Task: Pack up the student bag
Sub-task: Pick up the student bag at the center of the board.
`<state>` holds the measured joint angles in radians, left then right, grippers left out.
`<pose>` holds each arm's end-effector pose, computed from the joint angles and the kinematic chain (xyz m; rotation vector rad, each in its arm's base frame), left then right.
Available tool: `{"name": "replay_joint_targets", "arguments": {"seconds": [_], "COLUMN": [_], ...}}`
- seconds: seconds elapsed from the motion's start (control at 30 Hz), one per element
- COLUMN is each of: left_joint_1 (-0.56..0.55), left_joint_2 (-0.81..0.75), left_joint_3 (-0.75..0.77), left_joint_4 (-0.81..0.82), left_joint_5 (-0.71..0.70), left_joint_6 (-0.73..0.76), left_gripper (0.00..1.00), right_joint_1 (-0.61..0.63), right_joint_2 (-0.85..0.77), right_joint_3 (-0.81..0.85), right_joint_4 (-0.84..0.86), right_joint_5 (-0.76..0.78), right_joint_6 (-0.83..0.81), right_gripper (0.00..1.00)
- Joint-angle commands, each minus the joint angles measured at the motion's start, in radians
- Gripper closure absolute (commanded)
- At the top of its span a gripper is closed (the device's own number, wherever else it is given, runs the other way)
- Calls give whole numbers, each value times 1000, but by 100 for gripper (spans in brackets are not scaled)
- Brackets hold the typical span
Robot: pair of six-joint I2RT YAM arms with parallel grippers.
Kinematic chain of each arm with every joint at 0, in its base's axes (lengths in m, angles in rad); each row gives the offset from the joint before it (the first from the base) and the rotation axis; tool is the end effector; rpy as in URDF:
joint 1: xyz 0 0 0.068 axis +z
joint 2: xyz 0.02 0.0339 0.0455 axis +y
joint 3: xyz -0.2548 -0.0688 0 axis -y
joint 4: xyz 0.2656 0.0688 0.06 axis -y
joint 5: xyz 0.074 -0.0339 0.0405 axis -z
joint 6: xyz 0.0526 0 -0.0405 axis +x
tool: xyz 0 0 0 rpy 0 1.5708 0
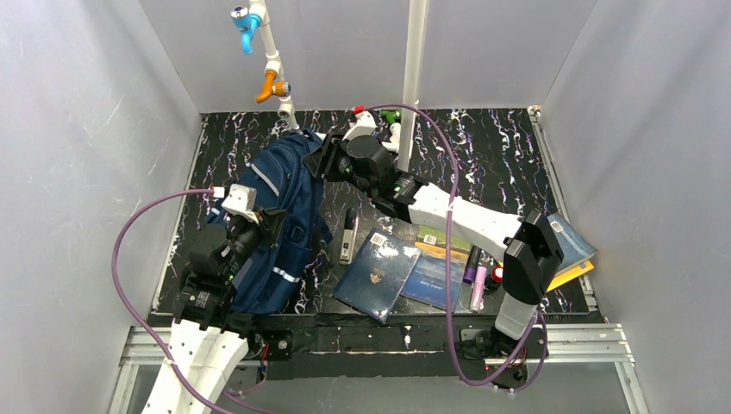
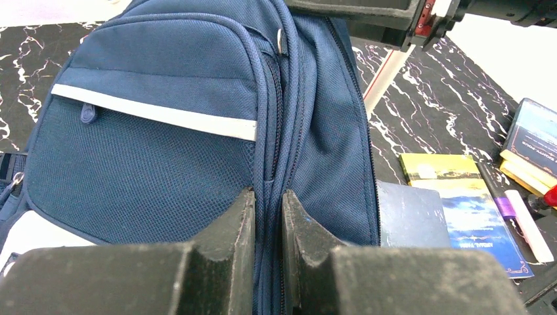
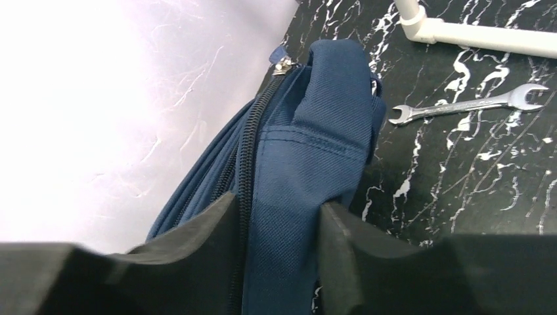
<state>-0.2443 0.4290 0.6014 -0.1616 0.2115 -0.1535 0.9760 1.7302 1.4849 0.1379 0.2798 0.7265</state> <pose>0.1575 -0.0506 0.3255 0.2397 1.5618 -0.4773 0.2678 0.3700 0.3454 0.0018 1.7851 1.0317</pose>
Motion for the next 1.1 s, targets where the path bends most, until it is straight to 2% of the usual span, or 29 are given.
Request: {"name": "replay_joint_targets", "arguments": {"seconds": [0.0,0.07,0.1,0.17,0.27,0.33,0.4,0.47,0.6,0.73,0.93,1.07], "left_joint_1": [-10,-9,-10,-10,-10,-10,-10,-8,-9,-8,-7,-7], "left_joint_2": [-29,-21,-16,-2,34,74,151,243,378,500,597,634], "left_joint_3": [4,13,21,56,153,266,425,599,848,1060,1206,1282], "left_joint_4": [-24,-37,-47,-79,-151,-242,-451,-610,-649,-678,-768,-802], "left_joint_5": [67,59,43,-7,-57,-133,-326,-404,-312,-319,-375,-457], "left_joint_6": [-16,-36,-58,-125,-225,-303,-448,-541,-550,-517,-535,-421], "left_gripper": [100,100,89,56,31,21,17,16,6,3,6,11], "right_joint_1": [3,3,3,3,3,3,2,3,3,3,2,0], "right_joint_2": [23,15,13,13,21,26,35,51,97,117,13,-77], "right_joint_3": [73,71,74,97,143,160,188,230,357,421,239,130], "right_joint_4": [120,160,185,212,254,301,338,354,353,349,385,381], "right_joint_5": [-47,-56,-66,-98,-192,-283,-357,-409,-460,-476,-492,-544], "right_joint_6": [-99,-152,-185,-252,-366,-436,-483,-509,-511,-509,-552,-627], "right_gripper": [60,76,85,99,99,99,99,99,99,99,99,99]}}
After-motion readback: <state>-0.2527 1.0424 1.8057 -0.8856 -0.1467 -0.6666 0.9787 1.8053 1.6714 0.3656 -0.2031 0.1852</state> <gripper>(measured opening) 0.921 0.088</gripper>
